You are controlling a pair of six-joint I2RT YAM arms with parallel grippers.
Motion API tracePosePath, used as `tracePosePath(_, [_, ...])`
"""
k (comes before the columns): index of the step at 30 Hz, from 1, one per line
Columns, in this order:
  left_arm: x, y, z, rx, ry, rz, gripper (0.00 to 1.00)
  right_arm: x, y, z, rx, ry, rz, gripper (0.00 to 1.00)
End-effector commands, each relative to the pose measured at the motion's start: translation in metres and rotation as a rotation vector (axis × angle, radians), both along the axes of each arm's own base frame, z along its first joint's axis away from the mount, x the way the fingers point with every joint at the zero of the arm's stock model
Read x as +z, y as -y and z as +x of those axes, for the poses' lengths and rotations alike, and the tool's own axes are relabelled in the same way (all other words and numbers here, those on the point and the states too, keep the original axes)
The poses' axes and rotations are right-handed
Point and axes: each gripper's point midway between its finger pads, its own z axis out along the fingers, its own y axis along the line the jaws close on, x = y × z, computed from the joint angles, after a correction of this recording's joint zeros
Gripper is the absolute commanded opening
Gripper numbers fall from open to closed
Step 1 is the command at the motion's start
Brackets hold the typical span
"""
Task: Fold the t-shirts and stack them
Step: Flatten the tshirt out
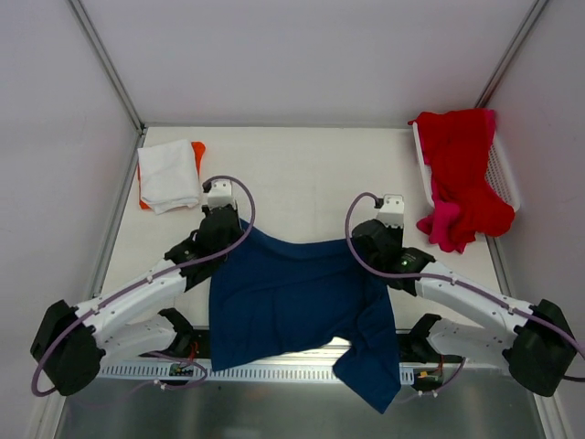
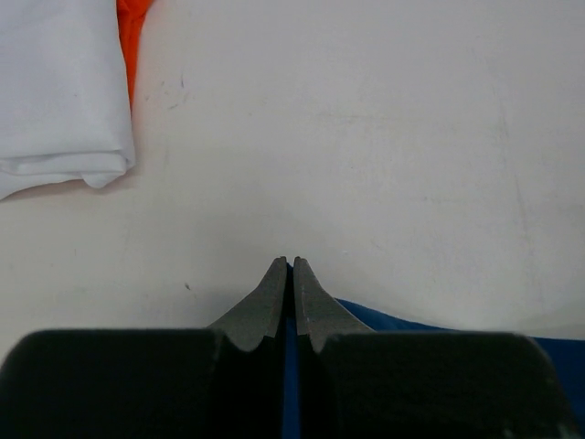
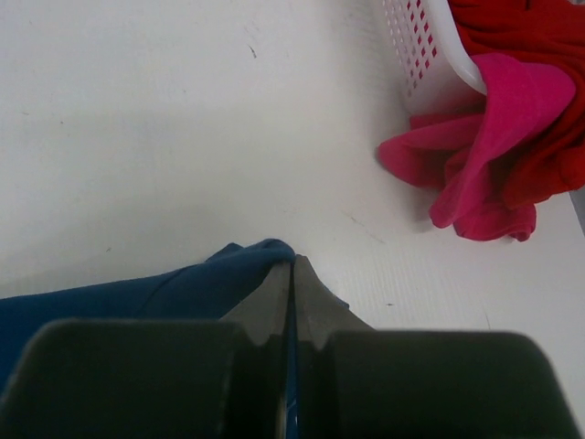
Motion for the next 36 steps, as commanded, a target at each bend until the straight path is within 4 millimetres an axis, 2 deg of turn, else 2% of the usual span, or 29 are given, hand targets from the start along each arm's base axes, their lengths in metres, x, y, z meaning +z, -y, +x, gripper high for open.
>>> tracePosePath(1, [0.027,0.028,0.034,-0.138,0.041,-0.114,0.0,0.026,-0.018,0.033,0.044,0.053,0.05,0.0])
tracePosePath(2, [0.016,0.021,0.044,-0.136,0.014,-0.088,0.0,0.026,-0.023,0.04,0.072,0.049,0.064,0.0])
tracePosePath(3, [0.015,0.023,0.049,-0.159,0.009,-0.089,0.0,0.018,-0.026,0.046,0.107,0.01,0.079,0.01])
tracePosePath(4, [0.021,0.025,0.056,-0.175,0.03,-0.101,0.0,0.019,-0.028,0.052,0.114,0.01,0.097,0.0])
tracePosePath(5, [0.013,0.024,0.063,-0.203,0.008,-0.092,0.0,0.02,-0.031,0.058,0.146,0.013,0.081,0.0])
tracePosePath(7, [0.012,0.024,0.072,-0.235,0.009,-0.1,0.0,0.015,-0.035,0.07,0.186,0.001,0.11,0.0])
tracePosePath(8, [0.005,0.026,0.078,-0.257,-0.007,-0.11,0.0,0.02,-0.04,0.078,0.205,0.029,0.134,0.0])
tracePosePath(10, [0.001,0.011,0.092,-0.228,-0.017,-0.115,0.0,0.013,-0.037,0.092,0.224,0.007,0.149,0.0])
tracePosePath(11, [-0.012,0.006,0.097,-0.219,-0.05,-0.114,0.0,0.02,-0.04,0.101,0.229,0.019,0.17,0.0])
tracePosePath(12, [-0.016,-0.004,0.104,-0.194,-0.058,-0.118,0.0,0.019,-0.035,0.109,0.224,0.013,0.178,0.0])
tracePosePath(13, [-0.025,-0.008,0.11,-0.184,-0.077,-0.119,0.0,0.011,-0.034,0.117,0.218,-0.008,0.171,0.0])
tracePosePath(14, [-0.028,-0.01,0.113,-0.179,-0.082,-0.12,0.0,0.018,-0.037,0.127,0.226,0.002,0.179,0.0])
tracePosePath(16, [-0.038,-0.017,0.126,-0.153,-0.096,-0.102,0.0,0.016,-0.035,0.141,0.223,-0.006,0.161,0.0])
tracePosePath(18, [-0.039,-0.023,0.139,-0.116,-0.096,-0.086,0.0,0.01,-0.038,0.159,0.228,-0.026,0.147,0.0])
tracePosePath(19, [-0.051,-0.03,0.146,-0.088,-0.124,-0.087,0.0,-0.005,-0.041,0.166,0.227,-0.059,0.136,0.0])
tracePosePath(20, [-0.054,-0.033,0.15,-0.079,-0.136,-0.107,0.0,0.004,-0.045,0.179,0.234,-0.041,0.147,0.0])
tracePosePath(21, [-0.045,-0.031,0.161,-0.086,-0.117,-0.129,0.0,0.002,-0.048,0.186,0.24,-0.044,0.146,0.0])
tracePosePath(22, [-0.054,-0.036,0.168,-0.067,-0.136,-0.135,0.0,0.0,-0.051,0.194,0.248,-0.05,0.147,0.0])
tracePosePath(23, [-0.054,-0.036,0.173,-0.064,-0.137,-0.135,0.0,-0.015,-0.051,0.202,0.245,-0.083,0.137,0.0])
tracePosePath(24, [-0.043,-0.036,0.185,-0.065,-0.115,-0.137,0.0,-0.003,-0.055,0.216,0.247,-0.059,0.14,0.0])
tracePosePath(25, [-0.052,-0.038,0.19,-0.06,-0.142,-0.124,0.0,-0.006,-0.056,0.221,0.25,-0.072,0.127,0.0])
tracePosePath(26, [-0.051,-0.04,0.195,-0.054,-0.146,-0.118,0.0,-0.007,-0.052,0.228,0.239,-0.073,0.118,0.0])
tracePosePath(27, [-0.039,-0.041,0.206,-0.052,-0.122,-0.122,0.0,-0.007,-0.051,0.239,0.227,-0.076,0.111,0.0])
tracePosePath(28, [-0.047,-0.044,0.21,-0.047,-0.15,-0.119,0.0,-0.009,-0.047,0.244,0.208,-0.079,0.108,0.0])
tracePosePath(30, [-0.038,-0.058,0.228,-0.02,-0.138,-0.119,0.0,-0.013,-0.036,0.259,0.178,-0.1,0.126,0.0])
tracePosePath(32, [-0.04,-0.07,0.236,-0.002,-0.165,-0.106,0.0,-0.015,-0.026,0.268,0.159,-0.106,0.156,0.0])
tracePosePath(33, [-0.037,-0.073,0.247,-0.001,-0.159,-0.096,0.0,-0.02,-0.024,0.271,0.16,-0.117,0.163,0.0])
tracePosePath(35, [-0.027,-0.08,0.258,0.01,-0.144,-0.092,0.0,-0.015,-0.019,0.281,0.145,-0.102,0.161,0.0])
tracePosePath(36, [-0.034,-0.084,0.261,0.02,-0.159,-0.086,0.0,-0.024,-0.016,0.281,0.134,-0.128,0.152,0.01])
